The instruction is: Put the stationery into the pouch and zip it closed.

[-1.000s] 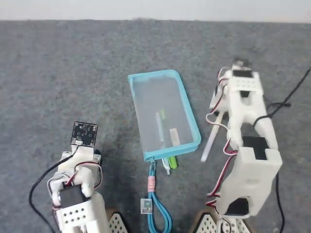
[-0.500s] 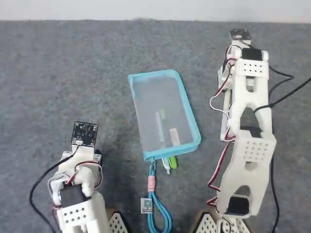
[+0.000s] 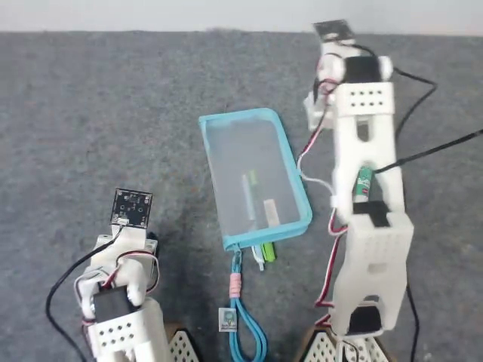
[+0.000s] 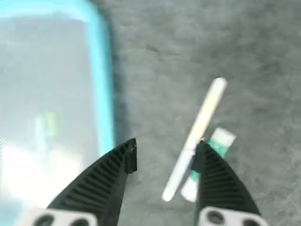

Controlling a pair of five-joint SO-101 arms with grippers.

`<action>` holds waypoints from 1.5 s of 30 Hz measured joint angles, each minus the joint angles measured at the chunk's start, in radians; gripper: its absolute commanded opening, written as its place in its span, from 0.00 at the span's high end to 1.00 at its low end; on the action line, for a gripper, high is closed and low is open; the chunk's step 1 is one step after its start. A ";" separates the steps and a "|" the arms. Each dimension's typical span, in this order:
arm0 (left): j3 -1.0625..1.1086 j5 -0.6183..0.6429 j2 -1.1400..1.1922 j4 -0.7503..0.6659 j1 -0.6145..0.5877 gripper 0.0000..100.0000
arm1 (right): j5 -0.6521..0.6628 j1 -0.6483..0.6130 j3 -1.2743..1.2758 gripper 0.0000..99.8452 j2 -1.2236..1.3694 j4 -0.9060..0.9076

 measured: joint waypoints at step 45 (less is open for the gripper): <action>0.000 0.000 0.000 0.000 0.000 0.84 | 0.175 -0.281 0.908 0.98 -0.245 -0.686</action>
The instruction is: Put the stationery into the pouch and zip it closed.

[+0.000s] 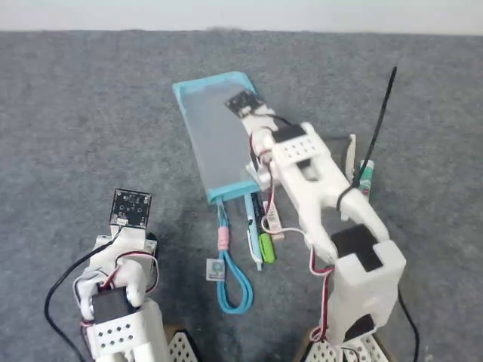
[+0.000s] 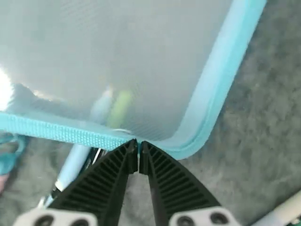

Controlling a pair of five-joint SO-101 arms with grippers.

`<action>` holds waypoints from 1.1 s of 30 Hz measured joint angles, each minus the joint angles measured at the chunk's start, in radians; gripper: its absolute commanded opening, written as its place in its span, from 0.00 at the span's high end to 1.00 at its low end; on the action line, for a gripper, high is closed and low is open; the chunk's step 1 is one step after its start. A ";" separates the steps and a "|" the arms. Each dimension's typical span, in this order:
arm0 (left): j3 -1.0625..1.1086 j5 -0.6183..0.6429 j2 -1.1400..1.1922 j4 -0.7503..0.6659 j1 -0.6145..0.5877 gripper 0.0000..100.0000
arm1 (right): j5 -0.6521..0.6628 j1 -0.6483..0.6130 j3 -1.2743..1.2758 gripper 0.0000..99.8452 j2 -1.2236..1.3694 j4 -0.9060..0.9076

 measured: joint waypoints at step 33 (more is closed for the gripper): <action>0.000 0.000 0.000 0.000 0.000 0.84 | -0.256 -0.226 0.203 0.70 -0.114 0.124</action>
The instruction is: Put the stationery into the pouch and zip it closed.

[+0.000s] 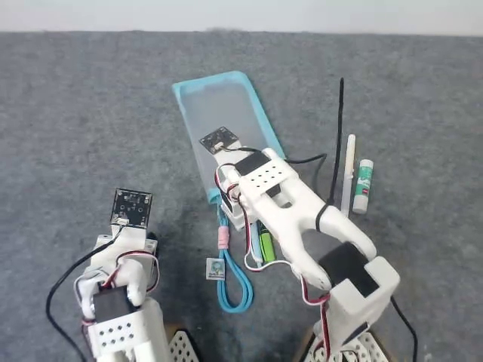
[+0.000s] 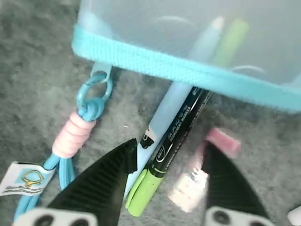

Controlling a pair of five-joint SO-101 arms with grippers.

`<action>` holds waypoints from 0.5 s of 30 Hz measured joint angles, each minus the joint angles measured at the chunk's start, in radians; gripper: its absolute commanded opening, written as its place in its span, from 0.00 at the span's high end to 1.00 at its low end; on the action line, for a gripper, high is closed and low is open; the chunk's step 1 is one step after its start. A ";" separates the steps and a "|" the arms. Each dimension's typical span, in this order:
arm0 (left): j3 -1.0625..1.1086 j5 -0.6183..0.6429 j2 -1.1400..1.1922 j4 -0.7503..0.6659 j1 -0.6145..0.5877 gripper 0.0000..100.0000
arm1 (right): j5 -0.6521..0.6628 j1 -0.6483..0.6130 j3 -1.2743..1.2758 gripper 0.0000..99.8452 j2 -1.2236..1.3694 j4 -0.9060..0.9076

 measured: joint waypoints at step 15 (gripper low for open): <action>0.000 0.000 0.000 0.000 0.000 0.84 | -0.006 -0.015 0.157 0.64 -0.075 -0.135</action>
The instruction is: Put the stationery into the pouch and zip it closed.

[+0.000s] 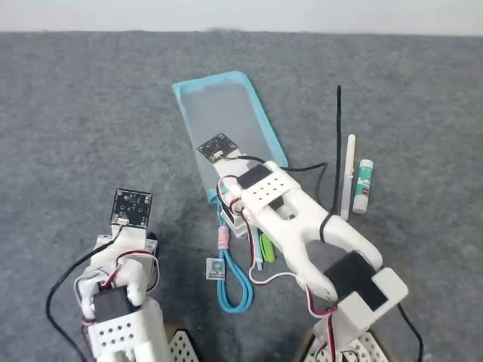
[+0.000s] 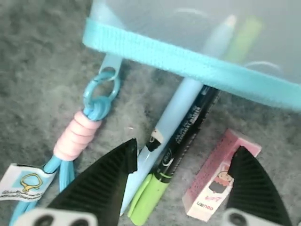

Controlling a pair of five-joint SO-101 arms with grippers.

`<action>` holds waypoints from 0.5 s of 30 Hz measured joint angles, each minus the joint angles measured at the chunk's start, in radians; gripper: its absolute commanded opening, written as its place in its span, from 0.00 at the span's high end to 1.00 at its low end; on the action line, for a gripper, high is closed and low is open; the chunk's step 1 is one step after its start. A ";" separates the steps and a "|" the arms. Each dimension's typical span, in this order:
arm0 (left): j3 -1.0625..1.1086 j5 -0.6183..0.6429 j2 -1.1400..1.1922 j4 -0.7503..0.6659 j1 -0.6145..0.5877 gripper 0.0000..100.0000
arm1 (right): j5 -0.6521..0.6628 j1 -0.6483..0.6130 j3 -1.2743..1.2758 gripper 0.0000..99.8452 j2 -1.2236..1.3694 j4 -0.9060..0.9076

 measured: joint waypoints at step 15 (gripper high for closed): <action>0.000 0.000 0.000 0.000 0.000 0.84 | -0.025 0.044 -0.043 0.75 0.120 0.023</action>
